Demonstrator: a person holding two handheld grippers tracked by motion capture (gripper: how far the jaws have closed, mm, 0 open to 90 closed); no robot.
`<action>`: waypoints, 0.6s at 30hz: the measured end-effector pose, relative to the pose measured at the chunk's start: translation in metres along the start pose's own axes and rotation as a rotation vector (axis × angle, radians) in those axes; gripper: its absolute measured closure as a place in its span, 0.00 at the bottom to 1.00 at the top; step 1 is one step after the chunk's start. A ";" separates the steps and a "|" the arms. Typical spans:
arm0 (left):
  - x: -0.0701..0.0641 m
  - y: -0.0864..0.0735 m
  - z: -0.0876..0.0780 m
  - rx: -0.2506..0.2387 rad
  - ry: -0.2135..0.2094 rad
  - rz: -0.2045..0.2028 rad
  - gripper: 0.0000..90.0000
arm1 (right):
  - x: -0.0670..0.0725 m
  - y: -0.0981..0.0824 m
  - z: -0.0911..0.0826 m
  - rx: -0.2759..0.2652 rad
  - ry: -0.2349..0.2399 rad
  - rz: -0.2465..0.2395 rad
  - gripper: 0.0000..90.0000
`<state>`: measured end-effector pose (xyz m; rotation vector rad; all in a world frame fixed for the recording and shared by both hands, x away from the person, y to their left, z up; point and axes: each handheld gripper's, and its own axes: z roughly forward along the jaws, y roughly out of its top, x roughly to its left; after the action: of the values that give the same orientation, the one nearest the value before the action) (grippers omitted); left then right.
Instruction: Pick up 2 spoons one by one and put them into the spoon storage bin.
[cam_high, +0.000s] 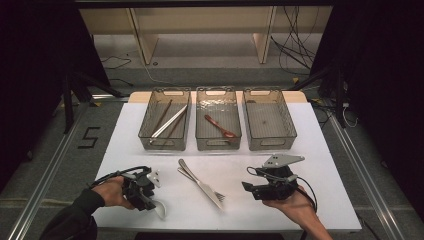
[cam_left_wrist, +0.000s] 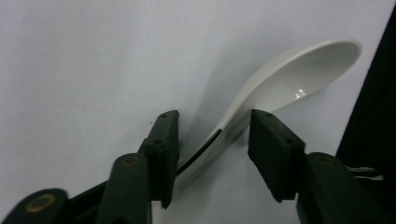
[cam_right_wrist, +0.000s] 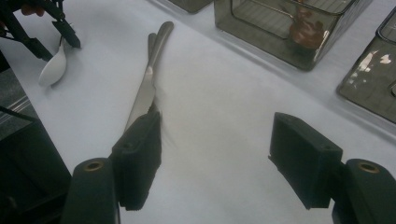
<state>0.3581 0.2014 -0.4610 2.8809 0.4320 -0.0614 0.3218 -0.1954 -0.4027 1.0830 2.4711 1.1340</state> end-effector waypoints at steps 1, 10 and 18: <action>0.000 0.000 0.000 -0.001 -0.003 0.000 0.62 | 0.000 0.000 0.000 0.000 0.000 -0.001 0.39; -0.004 -0.003 -0.004 0.003 -0.042 0.023 0.81 | 0.000 0.000 0.000 0.007 0.000 -0.004 0.39; -0.012 -0.005 -0.005 0.006 -0.056 0.047 0.91 | 0.000 0.001 0.000 0.010 -0.001 0.000 0.40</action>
<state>0.3453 0.2037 -0.4562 2.8853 0.3541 -0.1349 0.3222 -0.1952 -0.4023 1.0865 2.4782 1.1223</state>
